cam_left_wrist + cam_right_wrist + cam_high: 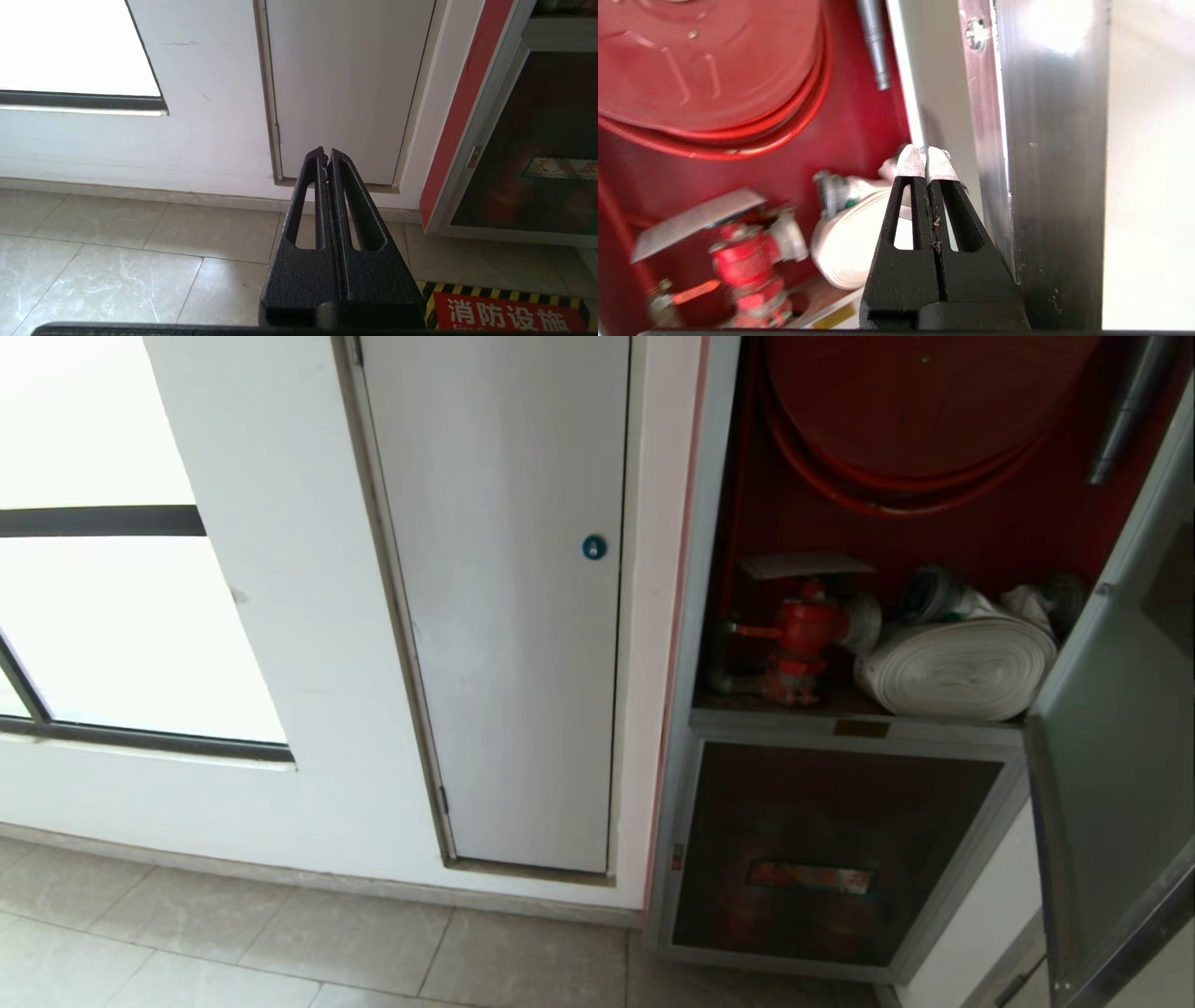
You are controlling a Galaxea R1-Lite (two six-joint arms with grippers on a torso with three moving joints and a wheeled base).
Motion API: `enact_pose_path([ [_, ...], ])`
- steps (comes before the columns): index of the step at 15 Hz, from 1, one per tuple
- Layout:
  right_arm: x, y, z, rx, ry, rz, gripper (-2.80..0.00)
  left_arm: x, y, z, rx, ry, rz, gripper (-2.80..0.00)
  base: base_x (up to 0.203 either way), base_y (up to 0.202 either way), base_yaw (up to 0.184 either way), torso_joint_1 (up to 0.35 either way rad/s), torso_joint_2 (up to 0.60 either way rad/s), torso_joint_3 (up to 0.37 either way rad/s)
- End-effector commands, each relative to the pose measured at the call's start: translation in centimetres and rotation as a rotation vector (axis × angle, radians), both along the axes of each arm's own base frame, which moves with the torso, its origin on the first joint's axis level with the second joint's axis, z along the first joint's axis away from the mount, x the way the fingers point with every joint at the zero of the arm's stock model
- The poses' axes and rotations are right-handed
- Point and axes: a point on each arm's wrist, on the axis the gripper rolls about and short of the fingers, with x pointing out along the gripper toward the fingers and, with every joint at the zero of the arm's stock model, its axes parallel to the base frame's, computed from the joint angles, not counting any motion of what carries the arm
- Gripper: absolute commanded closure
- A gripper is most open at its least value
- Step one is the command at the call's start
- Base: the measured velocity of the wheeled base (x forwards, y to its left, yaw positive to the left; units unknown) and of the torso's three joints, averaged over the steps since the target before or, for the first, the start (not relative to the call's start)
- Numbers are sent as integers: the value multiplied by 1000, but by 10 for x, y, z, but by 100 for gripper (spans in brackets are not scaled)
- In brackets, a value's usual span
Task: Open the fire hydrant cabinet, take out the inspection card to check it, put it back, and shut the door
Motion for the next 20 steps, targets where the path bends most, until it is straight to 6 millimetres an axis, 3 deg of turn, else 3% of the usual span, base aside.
enact_pose_path([
  [1, -8, -5, 1, 3, -10, -29, 0, 0, 0, 0, 0, 2, 0, 0, 0, 0, 0, 0, 0, 0],
  [9, -14, -30, 1, -2, -2, -173, 0, 0, 0, 0, 0, 2, 0, 0, 0, 0, 0, 0, 0, 0],
  [20, -52, -64, 13, -9, 61, -429, 0, 0, 0, 0, 0, 1, 0, 0, 0, 0, 0, 0, 0, 0],
])
